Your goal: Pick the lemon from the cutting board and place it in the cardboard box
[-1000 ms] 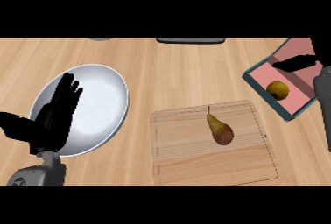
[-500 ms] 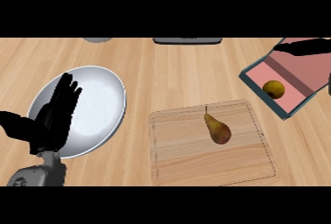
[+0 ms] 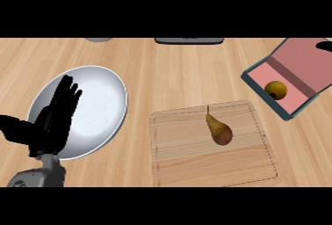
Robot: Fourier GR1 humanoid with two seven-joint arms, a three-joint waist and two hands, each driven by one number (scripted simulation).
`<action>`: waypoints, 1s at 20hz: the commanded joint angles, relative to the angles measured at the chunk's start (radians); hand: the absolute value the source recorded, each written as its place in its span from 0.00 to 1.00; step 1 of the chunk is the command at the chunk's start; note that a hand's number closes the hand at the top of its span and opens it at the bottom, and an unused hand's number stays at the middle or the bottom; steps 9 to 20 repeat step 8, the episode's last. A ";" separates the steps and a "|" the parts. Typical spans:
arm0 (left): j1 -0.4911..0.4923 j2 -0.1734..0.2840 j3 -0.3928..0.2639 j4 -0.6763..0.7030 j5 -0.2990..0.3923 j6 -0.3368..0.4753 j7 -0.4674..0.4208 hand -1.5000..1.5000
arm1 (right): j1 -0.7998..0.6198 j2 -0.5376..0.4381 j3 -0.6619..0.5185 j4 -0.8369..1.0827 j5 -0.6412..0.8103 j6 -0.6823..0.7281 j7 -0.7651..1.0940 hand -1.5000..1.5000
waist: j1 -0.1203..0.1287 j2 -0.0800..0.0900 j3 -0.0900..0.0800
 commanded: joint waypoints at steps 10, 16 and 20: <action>-0.002 0.021 0.030 -0.005 0.033 -0.030 -0.004 0.50 | 0.157 -0.155 -0.045 0.172 -0.115 0.090 -0.216 0.00 | 0.002 0.002 0.000; -0.002 0.021 0.030 -0.005 0.033 -0.030 -0.004 0.50 | 0.157 -0.155 -0.045 0.172 -0.115 0.090 -0.216 0.00 | 0.002 0.002 0.000; -0.002 0.021 0.030 -0.005 0.033 -0.030 -0.004 0.50 | 0.157 -0.155 -0.045 0.172 -0.115 0.090 -0.216 0.00 | 0.002 0.002 0.000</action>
